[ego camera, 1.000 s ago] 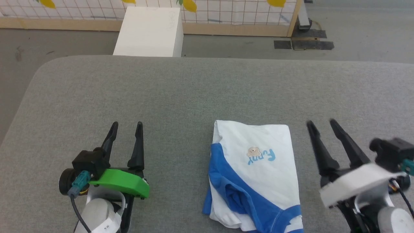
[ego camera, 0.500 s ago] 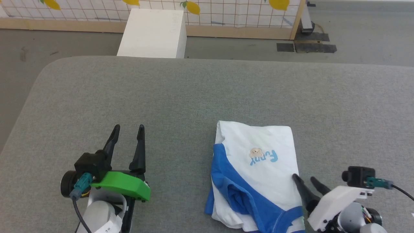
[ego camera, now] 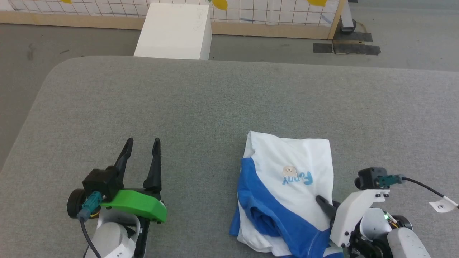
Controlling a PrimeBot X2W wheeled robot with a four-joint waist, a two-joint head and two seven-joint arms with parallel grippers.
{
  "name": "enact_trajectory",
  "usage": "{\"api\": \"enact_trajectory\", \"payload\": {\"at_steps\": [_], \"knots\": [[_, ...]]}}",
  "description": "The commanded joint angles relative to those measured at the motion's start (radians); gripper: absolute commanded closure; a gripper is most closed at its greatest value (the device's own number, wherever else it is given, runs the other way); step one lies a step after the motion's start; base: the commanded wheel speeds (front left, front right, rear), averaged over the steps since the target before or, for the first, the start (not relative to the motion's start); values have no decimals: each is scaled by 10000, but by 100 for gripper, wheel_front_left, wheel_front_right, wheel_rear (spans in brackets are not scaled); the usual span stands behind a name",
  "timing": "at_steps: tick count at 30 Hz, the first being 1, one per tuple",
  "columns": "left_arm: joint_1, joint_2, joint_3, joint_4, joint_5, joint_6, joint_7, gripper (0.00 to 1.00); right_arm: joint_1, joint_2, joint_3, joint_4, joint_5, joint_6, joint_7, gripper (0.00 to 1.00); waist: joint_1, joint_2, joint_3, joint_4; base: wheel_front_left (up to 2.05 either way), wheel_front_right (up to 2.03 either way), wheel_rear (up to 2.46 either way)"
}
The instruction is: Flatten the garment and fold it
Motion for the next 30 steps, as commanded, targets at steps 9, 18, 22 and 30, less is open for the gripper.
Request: {"api": "enact_trajectory", "payload": {"at_steps": [9, 18, 22, 30], "knots": [[-1, 6, 127, -183, 84, -64, -38, 0, -620, -627, 637, -2023, -3693, -13, 1013, 100, 0, 0, 298, -550, 0, 0, 0], [-478, 34, 90, -648, 216, -66, -38, 0, -1815, -4595, 2420, -2533, -3865, -13, 1499, 100, 0, 0, 1263, -1695, 0, 0, 0], [-807, 81, 69, -905, 297, -67, -38, 0, -2431, -5857, 2572, -2163, -3685, -13, 1240, 100, 0, 0, 1850, -2382, 0, 0, 0], [-1596, 742, -189, -1417, 499, -68, -38, 0, -3417, -6237, 830, -685, -4377, -13, 197, 100, 0, 0, 3105, -3485, 0, 0, 0]]}}
